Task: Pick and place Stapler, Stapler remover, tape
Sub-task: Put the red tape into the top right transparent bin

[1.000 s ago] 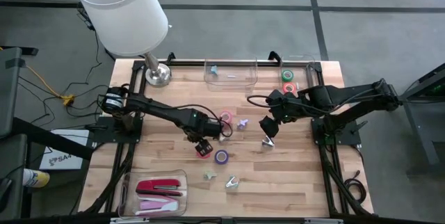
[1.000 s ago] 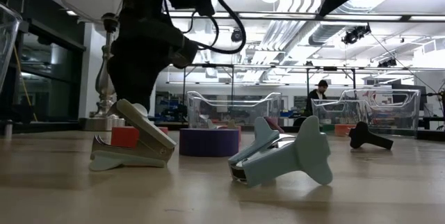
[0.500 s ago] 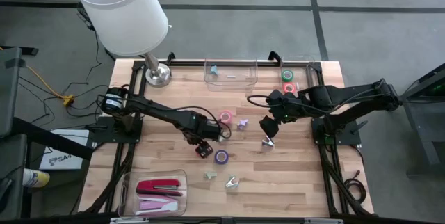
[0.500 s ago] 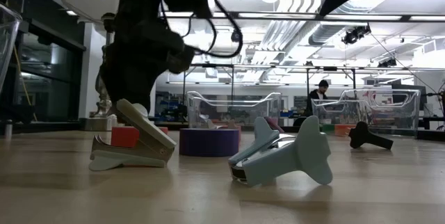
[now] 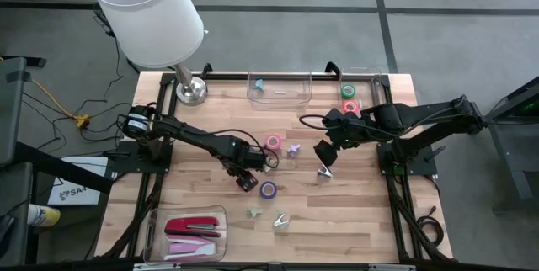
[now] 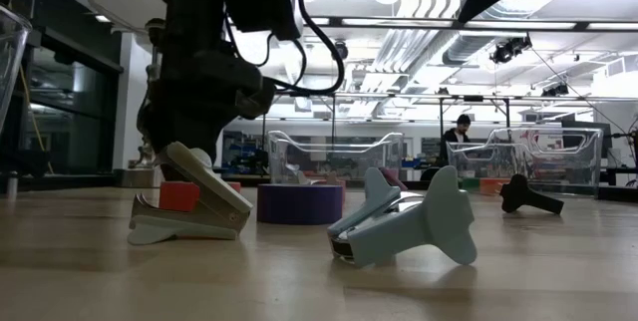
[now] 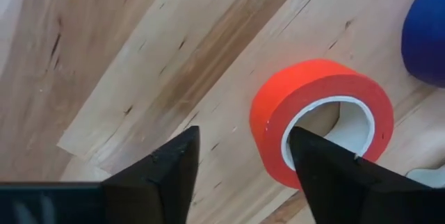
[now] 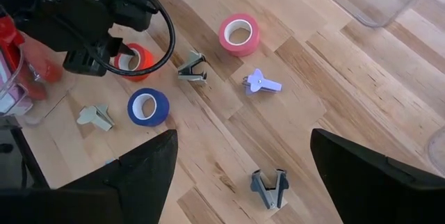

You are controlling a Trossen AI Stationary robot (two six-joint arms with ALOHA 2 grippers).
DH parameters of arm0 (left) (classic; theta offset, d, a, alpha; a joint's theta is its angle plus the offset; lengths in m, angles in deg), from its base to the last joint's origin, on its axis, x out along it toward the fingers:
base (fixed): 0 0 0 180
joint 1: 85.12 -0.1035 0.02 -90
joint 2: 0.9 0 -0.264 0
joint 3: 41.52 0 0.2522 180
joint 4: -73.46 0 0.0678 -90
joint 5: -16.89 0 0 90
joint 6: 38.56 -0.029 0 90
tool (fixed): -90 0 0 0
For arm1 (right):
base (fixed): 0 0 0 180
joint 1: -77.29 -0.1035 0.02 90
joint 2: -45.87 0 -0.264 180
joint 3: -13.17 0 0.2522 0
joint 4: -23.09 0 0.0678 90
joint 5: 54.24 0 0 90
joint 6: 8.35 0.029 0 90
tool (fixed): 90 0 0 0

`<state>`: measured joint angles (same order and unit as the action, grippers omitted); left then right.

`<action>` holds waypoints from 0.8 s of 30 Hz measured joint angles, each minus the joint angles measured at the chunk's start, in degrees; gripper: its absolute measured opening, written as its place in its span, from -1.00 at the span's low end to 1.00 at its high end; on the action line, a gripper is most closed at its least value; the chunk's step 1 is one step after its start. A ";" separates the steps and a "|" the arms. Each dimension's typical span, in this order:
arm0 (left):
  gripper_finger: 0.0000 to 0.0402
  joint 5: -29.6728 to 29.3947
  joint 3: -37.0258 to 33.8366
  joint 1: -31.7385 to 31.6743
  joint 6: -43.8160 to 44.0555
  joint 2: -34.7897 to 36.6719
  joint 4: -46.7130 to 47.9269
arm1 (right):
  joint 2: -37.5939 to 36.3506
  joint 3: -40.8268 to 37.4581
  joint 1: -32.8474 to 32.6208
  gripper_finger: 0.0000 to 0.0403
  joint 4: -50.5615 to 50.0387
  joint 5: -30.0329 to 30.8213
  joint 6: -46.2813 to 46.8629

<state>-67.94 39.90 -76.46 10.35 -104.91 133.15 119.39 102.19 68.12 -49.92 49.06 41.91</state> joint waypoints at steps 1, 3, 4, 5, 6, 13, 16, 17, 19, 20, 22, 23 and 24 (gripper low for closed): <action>0.00 -0.07 0.00 0.00 -0.01 0.00 -0.16 | -0.01 0.00 0.00 0.59 0.00 0.00 0.23; -0.10 -0.17 0.00 0.00 -0.07 -0.33 -0.79 | -0.01 0.00 0.02 0.59 0.00 0.02 0.30; -0.13 -0.17 0.00 0.00 -0.13 -0.58 -1.24 | -0.01 0.00 0.01 0.59 0.00 0.02 0.30; -0.16 -0.19 -0.01 0.00 -0.16 -0.73 -1.33 | -0.01 0.00 0.00 0.59 0.02 0.02 0.44; -0.19 -0.17 -0.02 0.00 -0.31 -0.93 -1.41 | 0.00 0.00 0.00 0.59 0.00 0.04 0.73; -0.23 -0.23 0.24 -0.02 -0.62 -3.22 -2.34 | 0.01 0.00 0.00 0.59 0.25 0.04 0.97; -0.24 -0.85 0.24 -0.02 -0.69 -3.31 -2.42 | -0.01 0.00 0.00 0.59 0.48 0.13 1.29; -0.25 -1.05 0.24 0.01 -0.98 -3.32 -2.44 | 0.01 0.00 0.00 0.59 0.48 0.15 1.24; -0.30 -1.16 0.22 0.00 -1.84 -3.35 -2.29 | 0.00 0.00 0.00 0.59 0.50 0.22 0.97; -0.35 -1.20 0.22 0.00 -2.23 -3.37 -2.14 | -0.01 0.00 0.00 0.59 0.52 0.22 0.92; -0.46 -1.36 0.17 0.00 -3.07 -3.39 -1.97 | 0.00 0.00 0.01 0.59 0.57 0.32 0.97; -0.53 -1.39 0.15 -0.02 -3.73 -3.41 -1.84 | 0.00 0.00 0.02 0.59 0.57 0.43 1.19; -0.61 -1.50 0.11 -0.02 -4.42 -3.41 -1.74 | -0.01 0.00 0.00 0.59 0.57 0.45 1.44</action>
<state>-69.44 40.02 -76.48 5.93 -108.31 131.41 119.38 102.19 68.12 -49.35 49.51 43.35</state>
